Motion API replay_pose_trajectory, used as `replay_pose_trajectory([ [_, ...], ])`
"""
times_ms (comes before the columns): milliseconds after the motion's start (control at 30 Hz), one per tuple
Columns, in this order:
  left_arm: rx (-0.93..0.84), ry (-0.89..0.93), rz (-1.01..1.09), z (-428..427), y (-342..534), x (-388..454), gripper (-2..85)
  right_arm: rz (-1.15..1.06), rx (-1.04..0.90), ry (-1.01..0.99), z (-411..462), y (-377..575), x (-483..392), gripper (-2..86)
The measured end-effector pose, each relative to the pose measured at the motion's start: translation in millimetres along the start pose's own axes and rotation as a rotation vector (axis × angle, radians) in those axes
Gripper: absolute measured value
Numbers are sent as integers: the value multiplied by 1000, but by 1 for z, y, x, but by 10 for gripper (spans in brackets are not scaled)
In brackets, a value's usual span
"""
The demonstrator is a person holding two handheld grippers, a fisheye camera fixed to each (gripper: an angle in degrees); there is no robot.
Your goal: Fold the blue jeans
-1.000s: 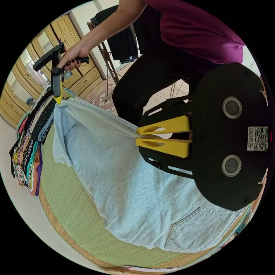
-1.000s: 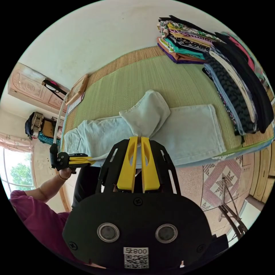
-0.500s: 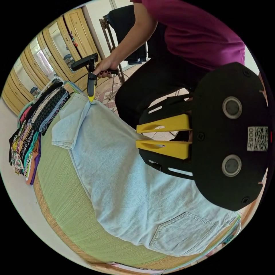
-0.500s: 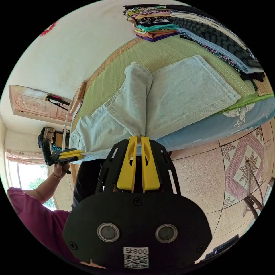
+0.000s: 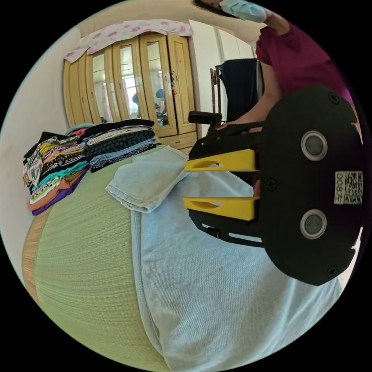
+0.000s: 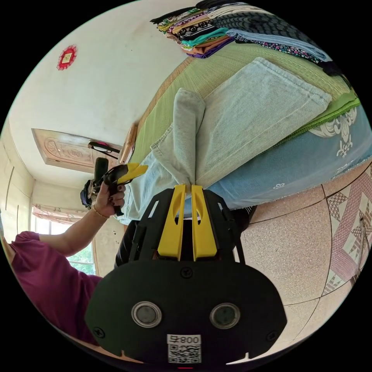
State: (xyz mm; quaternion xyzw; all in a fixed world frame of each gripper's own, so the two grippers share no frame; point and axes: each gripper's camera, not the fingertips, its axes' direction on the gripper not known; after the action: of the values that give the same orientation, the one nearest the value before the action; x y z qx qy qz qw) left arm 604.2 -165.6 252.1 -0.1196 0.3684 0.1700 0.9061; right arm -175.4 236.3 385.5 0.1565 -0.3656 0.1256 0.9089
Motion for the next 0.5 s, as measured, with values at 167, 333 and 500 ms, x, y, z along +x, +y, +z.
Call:
replay_pose_trajectory([
  [167,4,-28,-87,29,-33,-18,43,-17,4,-29,18,20,11,28],
  [333,33,-8,-27,38,-47,0,20,-14,32,-55,26,43,25,29],
  [500,24,72,146,61,-76,61,15,-18,211,-70,-4,68,34,39],
])
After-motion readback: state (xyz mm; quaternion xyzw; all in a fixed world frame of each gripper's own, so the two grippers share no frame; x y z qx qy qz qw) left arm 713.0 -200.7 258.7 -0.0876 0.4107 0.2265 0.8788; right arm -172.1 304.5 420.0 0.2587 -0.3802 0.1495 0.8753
